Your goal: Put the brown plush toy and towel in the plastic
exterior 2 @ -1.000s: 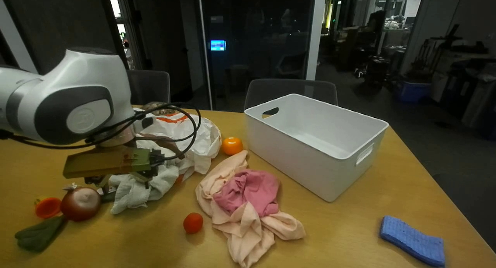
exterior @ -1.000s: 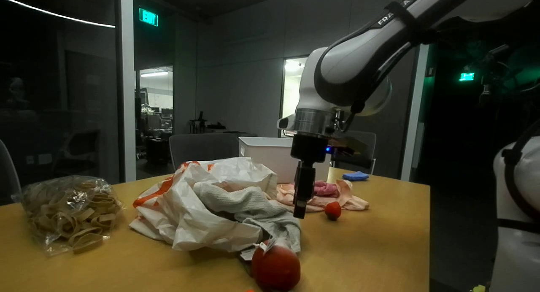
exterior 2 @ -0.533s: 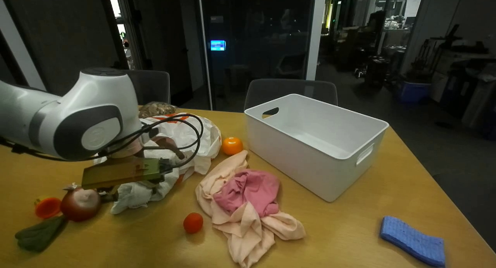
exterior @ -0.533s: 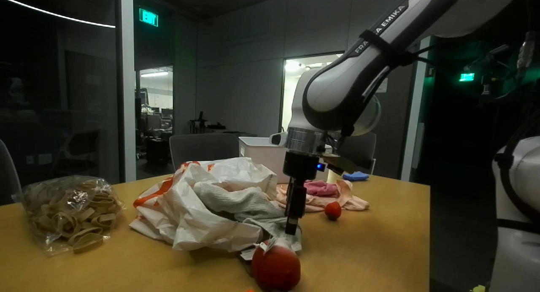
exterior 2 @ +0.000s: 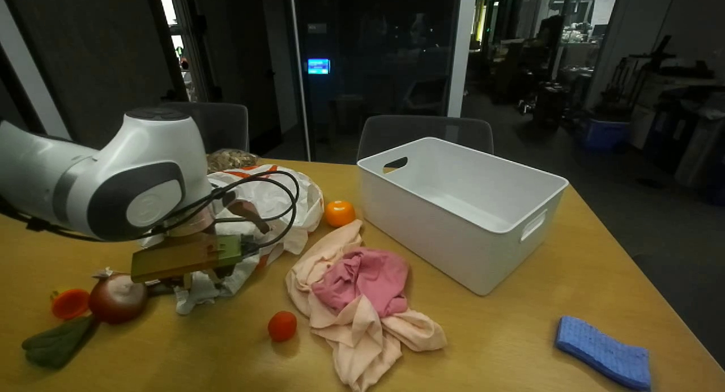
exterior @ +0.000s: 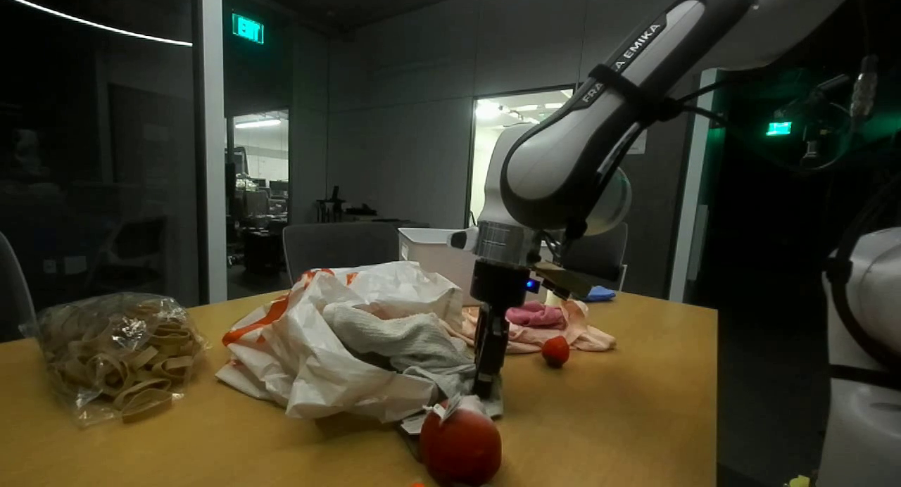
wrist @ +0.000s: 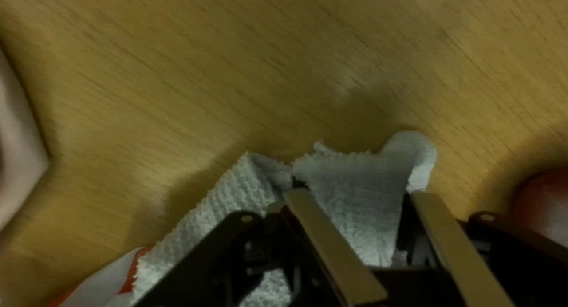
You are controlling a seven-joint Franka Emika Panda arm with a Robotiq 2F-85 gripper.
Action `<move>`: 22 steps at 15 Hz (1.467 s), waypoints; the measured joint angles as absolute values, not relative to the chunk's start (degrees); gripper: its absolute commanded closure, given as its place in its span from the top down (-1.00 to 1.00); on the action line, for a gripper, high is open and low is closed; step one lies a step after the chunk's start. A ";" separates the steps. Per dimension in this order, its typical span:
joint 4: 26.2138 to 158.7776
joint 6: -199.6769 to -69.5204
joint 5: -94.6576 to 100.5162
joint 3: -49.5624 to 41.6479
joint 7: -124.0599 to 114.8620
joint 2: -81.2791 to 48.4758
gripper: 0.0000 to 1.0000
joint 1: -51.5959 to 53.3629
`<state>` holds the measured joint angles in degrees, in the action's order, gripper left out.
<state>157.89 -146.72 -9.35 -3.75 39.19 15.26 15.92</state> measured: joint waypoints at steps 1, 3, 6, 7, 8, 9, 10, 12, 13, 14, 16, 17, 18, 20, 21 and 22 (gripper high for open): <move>157.86 -146.74 -9.35 -3.81 39.41 15.26 -0.86 15.68; 157.80 -146.74 -9.41 -3.95 39.70 15.41 -0.92 15.28; 157.59 -146.74 -9.50 -4.01 40.08 16.40 -0.86 15.02; 157.47 -146.74 -9.50 -4.01 40.09 17.11 -0.86 15.02; 157.32 -146.74 -9.50 -4.01 40.09 17.96 -0.86 15.02; 157.16 -146.83 -9.50 -3.97 40.09 18.92 -0.86 15.02; 157.03 -147.04 -9.50 -3.86 40.09 19.95 -0.85 15.03; 157.04 -147.95 -9.50 -3.17 39.95 22.27 -0.85 15.21; 157.02 -148.36 -9.50 -2.79 39.87 23.44 -0.85 15.47; 156.95 -148.94 -9.50 -2.48 39.71 24.50 -0.85 15.87; 156.38 -150.50 -9.50 -2.09 39.17 25.73 -0.85 17.07; 155.90 -151.38 -9.50 -1.89 38.91 25.86 -0.85 17.76; 155.30 -152.24 -9.50 -1.61 38.56 25.77 -0.85 18.45; 153.81 -153.47 -9.50 -0.70 37.70 25.05 -0.85 19.79; 152.97 -153.83 -9.47 -0.02 37.04 24.38 -0.85 20.38; 151.96 -154.26 -9.43 0.67 36.39 23.29 -0.85 20.95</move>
